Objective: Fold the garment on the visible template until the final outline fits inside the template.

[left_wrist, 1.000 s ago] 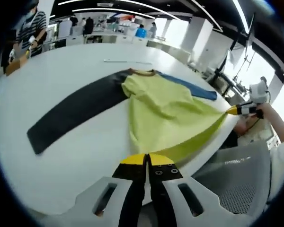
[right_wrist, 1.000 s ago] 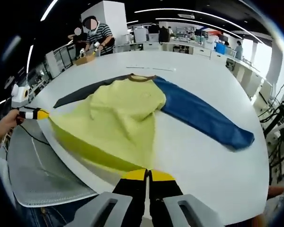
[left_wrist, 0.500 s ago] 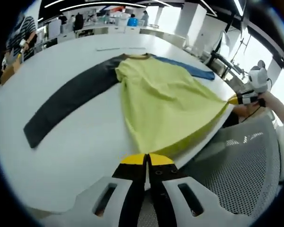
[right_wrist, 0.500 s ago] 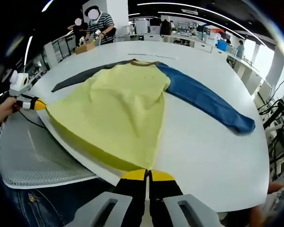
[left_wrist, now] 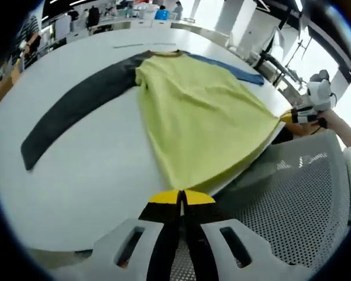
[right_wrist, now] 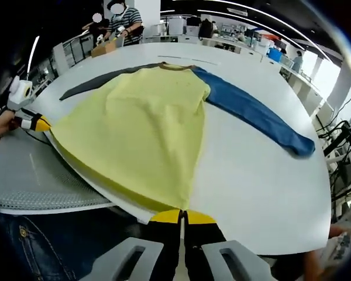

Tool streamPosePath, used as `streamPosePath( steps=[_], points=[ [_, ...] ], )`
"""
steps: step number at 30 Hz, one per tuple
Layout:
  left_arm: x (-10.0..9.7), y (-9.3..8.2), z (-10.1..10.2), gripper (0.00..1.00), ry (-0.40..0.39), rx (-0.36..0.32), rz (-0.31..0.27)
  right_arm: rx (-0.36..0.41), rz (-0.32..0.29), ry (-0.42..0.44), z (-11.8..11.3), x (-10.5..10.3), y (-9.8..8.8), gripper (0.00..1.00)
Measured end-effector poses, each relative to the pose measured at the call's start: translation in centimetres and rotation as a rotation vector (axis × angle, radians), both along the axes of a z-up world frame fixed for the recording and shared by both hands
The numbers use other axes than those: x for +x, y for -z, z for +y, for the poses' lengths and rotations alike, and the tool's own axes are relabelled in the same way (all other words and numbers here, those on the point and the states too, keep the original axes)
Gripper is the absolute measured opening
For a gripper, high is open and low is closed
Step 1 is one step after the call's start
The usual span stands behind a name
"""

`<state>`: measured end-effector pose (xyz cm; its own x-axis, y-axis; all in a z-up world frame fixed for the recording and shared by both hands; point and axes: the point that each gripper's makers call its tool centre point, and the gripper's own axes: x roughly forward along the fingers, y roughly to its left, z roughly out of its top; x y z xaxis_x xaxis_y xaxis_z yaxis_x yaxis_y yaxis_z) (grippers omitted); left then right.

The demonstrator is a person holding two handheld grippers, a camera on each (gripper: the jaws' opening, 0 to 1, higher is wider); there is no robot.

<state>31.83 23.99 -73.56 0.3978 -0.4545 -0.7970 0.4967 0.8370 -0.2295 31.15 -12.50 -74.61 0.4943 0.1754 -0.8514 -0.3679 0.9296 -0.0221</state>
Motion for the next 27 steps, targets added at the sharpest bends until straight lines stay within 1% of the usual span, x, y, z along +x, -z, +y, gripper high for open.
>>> streamPosePath(
  steps=[8, 10, 11, 13, 14, 15, 17, 19, 22, 23, 24, 27],
  points=[
    [-0.3, 0.5, 0.0, 0.00, -0.008, 0.006, 0.012, 0.026, 0.009, 0.023, -0.1, -0.3, 0.4, 0.00],
    [-0.2, 0.3, -0.1, 0.00, 0.001, 0.000, 0.001, 0.050, 0.008, 0.035, -0.1, -0.2, 0.3, 0.00],
    [-0.1, 0.2, -0.2, 0.00, 0.001, -0.003, -0.007, 0.068, -0.003, 0.043, -0.1, -0.1, 0.1, 0.00],
    [0.1, -0.3, -0.3, 0.01, 0.002, -0.019, -0.024, 0.079, -0.013, 0.054, -0.4, 0.1, -0.2, 0.00],
    [0.3, -0.5, -0.2, 0.04, -0.004, -0.024, -0.033, 0.086, -0.016, 0.051, -0.5, 0.1, -0.4, 0.04],
    [0.5, -0.7, -0.2, 0.10, -0.007, -0.027, -0.049, 0.086, -0.020, 0.051, -0.6, 0.2, -0.6, 0.09],
    [1.1, -1.1, 0.1, 0.16, -0.006, -0.032, -0.088, 0.086, -0.039, 0.054, -0.9, 0.5, -1.1, 0.17],
    [1.5, -1.5, 0.1, 0.23, -0.009, -0.047, -0.107, 0.089, -0.053, 0.055, -1.1, 0.7, -1.6, 0.24],
    [2.2, -2.1, 0.2, 0.35, -0.019, -0.066, -0.138, 0.102, -0.095, 0.049, -1.2, 1.5, -2.4, 0.36],
    [2.4, -2.3, 0.2, 0.37, -0.013, -0.067, -0.148, 0.107, -0.118, 0.043, -1.2, 1.9, -2.8, 0.40],
    [2.6, -2.4, 0.2, 0.40, -0.011, -0.065, -0.157, 0.110, -0.126, 0.039, -1.2, 2.1, -3.0, 0.44],
    [3.3, -2.8, 0.1, 0.45, -0.011, -0.089, -0.177, 0.118, -0.163, 0.012, -0.9, 3.1, -3.8, 0.50]
  ],
)
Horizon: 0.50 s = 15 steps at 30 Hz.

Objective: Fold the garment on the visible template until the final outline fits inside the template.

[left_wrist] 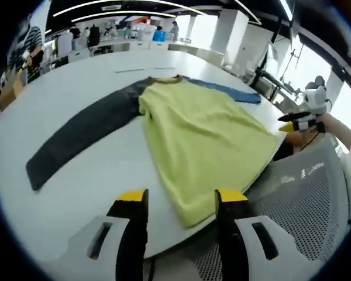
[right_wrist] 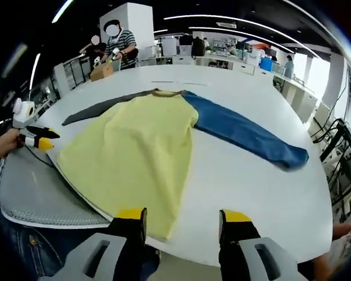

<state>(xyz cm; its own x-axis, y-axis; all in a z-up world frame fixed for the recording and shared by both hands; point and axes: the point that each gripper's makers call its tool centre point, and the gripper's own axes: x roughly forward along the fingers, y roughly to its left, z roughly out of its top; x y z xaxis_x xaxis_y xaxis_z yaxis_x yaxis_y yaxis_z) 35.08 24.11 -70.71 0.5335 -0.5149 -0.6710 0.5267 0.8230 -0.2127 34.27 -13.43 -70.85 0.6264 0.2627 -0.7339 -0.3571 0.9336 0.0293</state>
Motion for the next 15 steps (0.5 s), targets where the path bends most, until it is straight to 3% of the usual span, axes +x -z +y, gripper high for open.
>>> streamPosePath(
  steps=[4, 15],
  points=[
    [0.7, -0.3, -0.1, 0.52, -0.012, -0.017, -0.017, -0.015, -0.046, -0.024, 0.0, 1.4, -0.4, 0.61],
    [3.9, -1.5, -0.3, 0.62, -0.036, -0.062, -0.097, 0.044, -0.105, -0.073, 0.8, 5.4, -1.4, 0.67]
  ],
)
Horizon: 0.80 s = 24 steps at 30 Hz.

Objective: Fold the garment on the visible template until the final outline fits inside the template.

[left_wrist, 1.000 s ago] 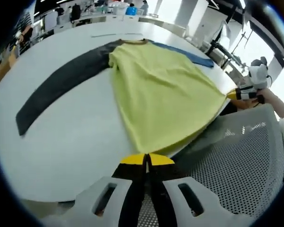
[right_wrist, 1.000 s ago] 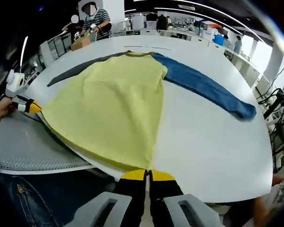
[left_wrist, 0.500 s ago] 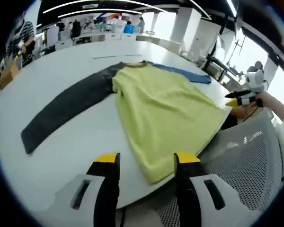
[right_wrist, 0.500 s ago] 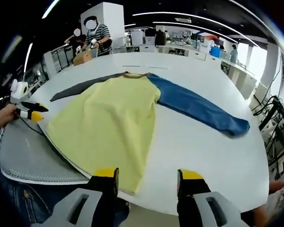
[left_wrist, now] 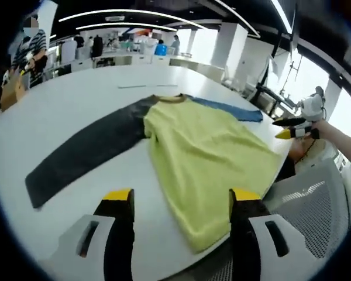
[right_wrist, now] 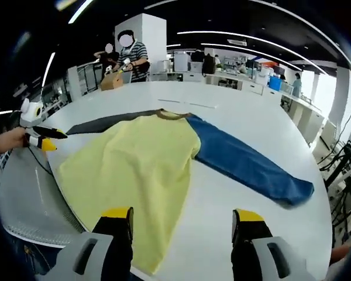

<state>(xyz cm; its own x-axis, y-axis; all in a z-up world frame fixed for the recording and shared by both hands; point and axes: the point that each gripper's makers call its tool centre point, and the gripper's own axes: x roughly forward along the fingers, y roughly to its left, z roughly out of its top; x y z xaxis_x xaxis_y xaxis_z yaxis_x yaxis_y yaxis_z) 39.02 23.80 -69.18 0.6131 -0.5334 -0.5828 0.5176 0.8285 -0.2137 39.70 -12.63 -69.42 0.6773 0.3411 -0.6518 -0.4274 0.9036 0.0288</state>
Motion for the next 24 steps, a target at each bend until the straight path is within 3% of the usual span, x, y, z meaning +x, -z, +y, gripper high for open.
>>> streamPosePath(
  steps=[9, 15, 24],
  points=[
    [2.9, -0.5, -0.4, 0.62, 0.012, 0.012, -0.051, 0.063, -0.023, -0.041, 1.5, 3.6, -0.5, 0.69],
    [4.6, -0.8, -0.7, 0.56, 0.025, 0.008, -0.068, 0.042, -0.023, -0.068, 1.8, 5.5, -0.5, 0.66],
    [7.2, -0.9, -0.9, 0.40, 0.051, 0.035, -0.094, 0.019, -0.029, -0.108, 1.9, 8.2, 0.3, 0.47]
  ],
)
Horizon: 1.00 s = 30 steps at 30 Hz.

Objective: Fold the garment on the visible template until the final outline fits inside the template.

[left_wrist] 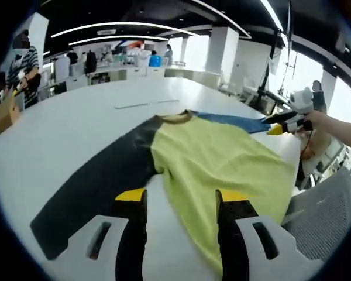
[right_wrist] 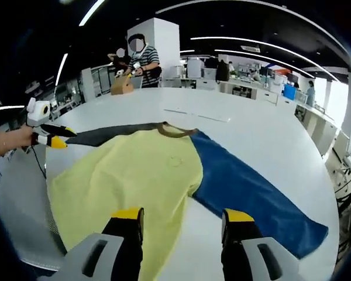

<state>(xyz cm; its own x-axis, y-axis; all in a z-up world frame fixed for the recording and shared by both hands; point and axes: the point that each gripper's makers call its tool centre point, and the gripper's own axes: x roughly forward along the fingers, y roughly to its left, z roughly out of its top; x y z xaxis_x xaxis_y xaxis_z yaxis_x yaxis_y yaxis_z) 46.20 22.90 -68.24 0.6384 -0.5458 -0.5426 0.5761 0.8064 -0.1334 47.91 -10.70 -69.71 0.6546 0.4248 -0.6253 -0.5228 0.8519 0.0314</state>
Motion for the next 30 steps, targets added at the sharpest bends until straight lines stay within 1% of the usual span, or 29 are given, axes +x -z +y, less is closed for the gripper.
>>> streamPosePath(
  steps=[5, 8, 11, 15, 17, 19, 23, 25, 27, 30],
  points=[
    [1.3, 0.4, -0.1, 0.32, 0.009, 0.018, -0.005, -0.006, 0.005, -0.015, 0.0, 1.2, 0.5, 0.39],
    [2.3, 0.5, -0.2, 0.27, 0.004, 0.007, -0.016, -0.015, 0.012, -0.023, -0.1, 2.0, 1.0, 0.35],
    [3.1, 1.1, -0.1, 0.25, 0.005, 0.036, -0.010, -0.031, 0.021, -0.033, -0.3, 2.6, 1.5, 0.32],
    [4.0, 1.8, 0.0, 0.23, 0.010, 0.050, -0.003, -0.053, 0.027, -0.055, -0.3, 3.3, 2.2, 0.28],
    [4.3, 2.3, 0.1, 0.21, 0.010, 0.072, 0.003, -0.068, 0.028, -0.076, -0.2, 3.7, 2.5, 0.26],
    [4.6, 2.5, 0.0, 0.20, 0.015, 0.078, 0.001, -0.085, 0.028, -0.090, -0.1, 4.0, 2.9, 0.23],
    [5.7, 3.2, 0.1, 0.17, 0.019, 0.091, 0.007, -0.126, 0.030, -0.147, 0.5, 4.6, 3.7, 0.18],
    [5.9, 3.3, -0.1, 0.15, 0.028, 0.095, 0.007, -0.148, 0.034, -0.173, 0.6, 4.7, 4.1, 0.18],
    [6.3, 3.4, -0.4, 0.12, 0.044, 0.100, -0.005, -0.151, 0.035, -0.182, 0.7, 4.9, 4.3, 0.17],
    [6.6, 3.9, -1.0, 0.12, 0.076, 0.119, -0.007, -0.168, 0.038, -0.213, 0.9, 5.0, 4.7, 0.16]
  ],
)
